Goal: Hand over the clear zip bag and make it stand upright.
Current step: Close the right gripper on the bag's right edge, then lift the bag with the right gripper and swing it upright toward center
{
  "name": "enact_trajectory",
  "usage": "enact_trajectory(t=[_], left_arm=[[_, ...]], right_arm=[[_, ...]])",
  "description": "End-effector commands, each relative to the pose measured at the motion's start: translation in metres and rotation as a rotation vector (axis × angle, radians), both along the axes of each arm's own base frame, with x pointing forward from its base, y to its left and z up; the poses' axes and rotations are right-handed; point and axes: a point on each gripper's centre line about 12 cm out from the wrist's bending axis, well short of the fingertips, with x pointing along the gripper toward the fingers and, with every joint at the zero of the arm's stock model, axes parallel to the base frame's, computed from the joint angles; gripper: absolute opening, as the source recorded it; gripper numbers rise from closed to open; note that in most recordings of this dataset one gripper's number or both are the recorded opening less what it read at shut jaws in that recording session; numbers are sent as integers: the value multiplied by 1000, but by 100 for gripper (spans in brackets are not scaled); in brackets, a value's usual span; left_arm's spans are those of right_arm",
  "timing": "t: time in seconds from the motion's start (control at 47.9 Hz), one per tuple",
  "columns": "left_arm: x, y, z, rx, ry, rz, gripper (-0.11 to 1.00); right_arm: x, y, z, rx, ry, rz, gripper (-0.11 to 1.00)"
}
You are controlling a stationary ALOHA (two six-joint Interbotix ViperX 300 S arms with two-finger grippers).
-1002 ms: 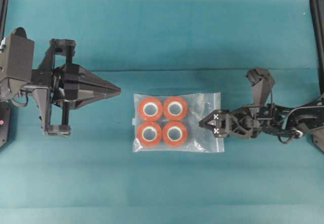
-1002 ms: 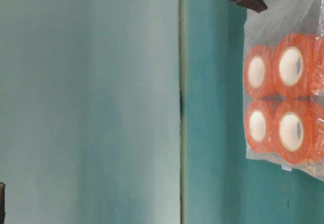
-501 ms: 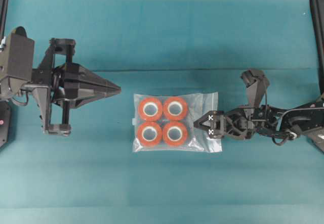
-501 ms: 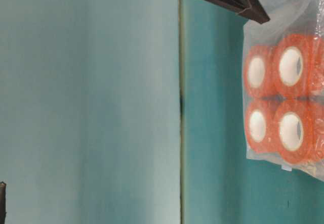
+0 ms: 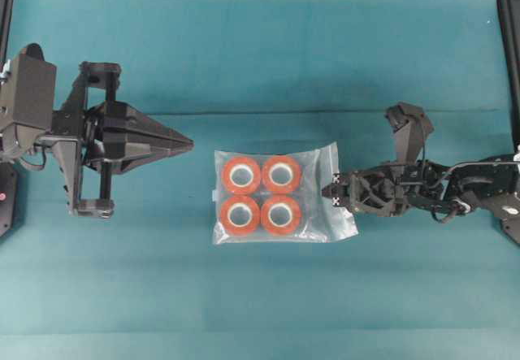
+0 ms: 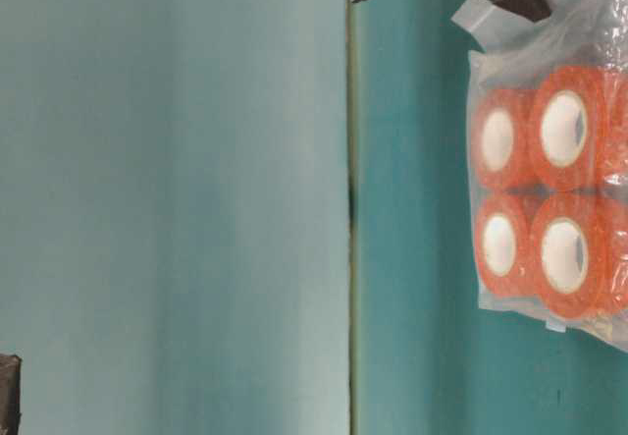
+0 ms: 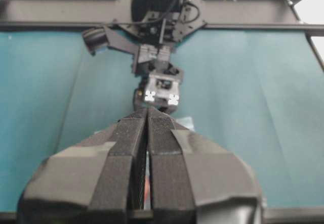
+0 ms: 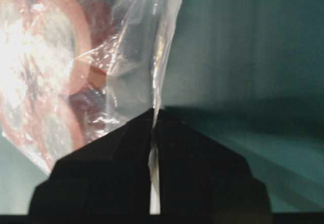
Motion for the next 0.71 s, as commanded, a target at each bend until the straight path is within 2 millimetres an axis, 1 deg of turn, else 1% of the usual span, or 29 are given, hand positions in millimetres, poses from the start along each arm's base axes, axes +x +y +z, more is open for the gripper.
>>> enact_trajectory(t=[0.0,0.063,0.146,0.292,0.376,0.48,0.563,0.689], left_arm=[[-1,-2,7,1,-21,-8,-1],[-1,-2,6,1,-20,-8,-1],[-1,-5,5,3,-18,-16,-1],[-2,-8,4,3,-14,-28,-1],[-3,-8,3,3,-15,-28,-1],[-5,-8,3,4,-15,-28,-1],[-6,-8,2,4,-15,-28,-1],[-6,-9,2,4,-15,-30,-1]], right_arm=[[2,1,4,10,-4,5,1],[3,2,7,16,-4,12,1],[5,1,17,18,-27,18,1],[9,-6,44,-14,-89,47,1],[10,-11,60,-34,-98,79,1],[11,-15,75,-53,-96,117,1],[14,-18,85,-65,-94,141,1],[18,-20,92,-71,-83,171,1]])
